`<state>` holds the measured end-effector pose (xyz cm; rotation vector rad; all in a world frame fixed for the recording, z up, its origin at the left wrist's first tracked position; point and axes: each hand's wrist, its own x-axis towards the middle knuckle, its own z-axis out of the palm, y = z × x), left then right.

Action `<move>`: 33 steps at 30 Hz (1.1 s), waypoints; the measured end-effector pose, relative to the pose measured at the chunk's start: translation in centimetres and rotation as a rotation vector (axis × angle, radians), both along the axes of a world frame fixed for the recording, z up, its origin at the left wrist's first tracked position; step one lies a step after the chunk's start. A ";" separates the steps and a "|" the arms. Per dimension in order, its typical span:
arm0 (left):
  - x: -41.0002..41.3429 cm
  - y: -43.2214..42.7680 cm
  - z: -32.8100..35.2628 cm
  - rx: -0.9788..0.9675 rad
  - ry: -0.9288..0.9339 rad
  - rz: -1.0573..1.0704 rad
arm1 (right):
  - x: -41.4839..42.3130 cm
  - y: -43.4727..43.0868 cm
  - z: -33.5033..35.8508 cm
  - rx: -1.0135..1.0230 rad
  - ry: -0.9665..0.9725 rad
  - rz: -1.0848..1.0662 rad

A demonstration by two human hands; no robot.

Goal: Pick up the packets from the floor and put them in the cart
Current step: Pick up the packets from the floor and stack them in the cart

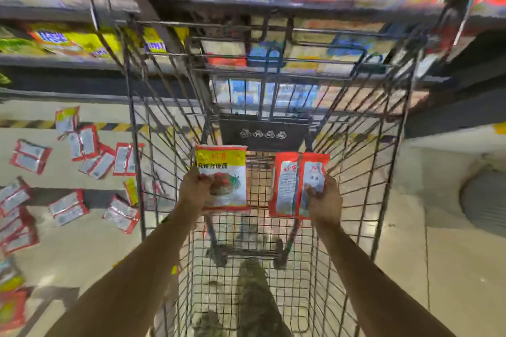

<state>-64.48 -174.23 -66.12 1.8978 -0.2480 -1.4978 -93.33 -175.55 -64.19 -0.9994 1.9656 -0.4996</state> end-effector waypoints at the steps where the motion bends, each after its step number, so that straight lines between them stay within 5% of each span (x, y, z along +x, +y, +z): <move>1: 0.5 -0.2 -1.0 0.010 0.013 0.013 | -0.1 -0.2 -1.2 -0.024 0.026 0.007; 5: 2.6 1.0 -4.9 0.014 -0.241 -0.272 | 0.5 -0.5 -3.2 -0.123 0.159 0.074; 8: 0.9 1.6 -3.5 0.092 -0.643 -0.449 | 1.2 -0.5 -4.0 -0.261 0.334 0.202; 12: -2.0 2.5 -1.8 -0.179 -1.036 -0.832 | 1.2 0.9 -7.0 -0.409 0.503 0.468; 14: -1.8 3.6 -3.6 -0.124 -1.041 -1.042 | 1.2 1.6 -8.2 -0.401 0.638 0.727; 17: -2.3 4.6 -5.1 -0.139 -1.039 -1.158 | 1.0 1.8 -9.1 -0.263 0.693 0.803; 25: -2.6 5.0 -4.1 -0.091 -1.068 -1.148 | 1.7 0.0 -7.4 -0.059 0.751 0.856; 33: -1.3 7.4 7.8 -0.253 -1.105 -1.060 | 3.5 1.4 3.5 -0.099 0.758 0.880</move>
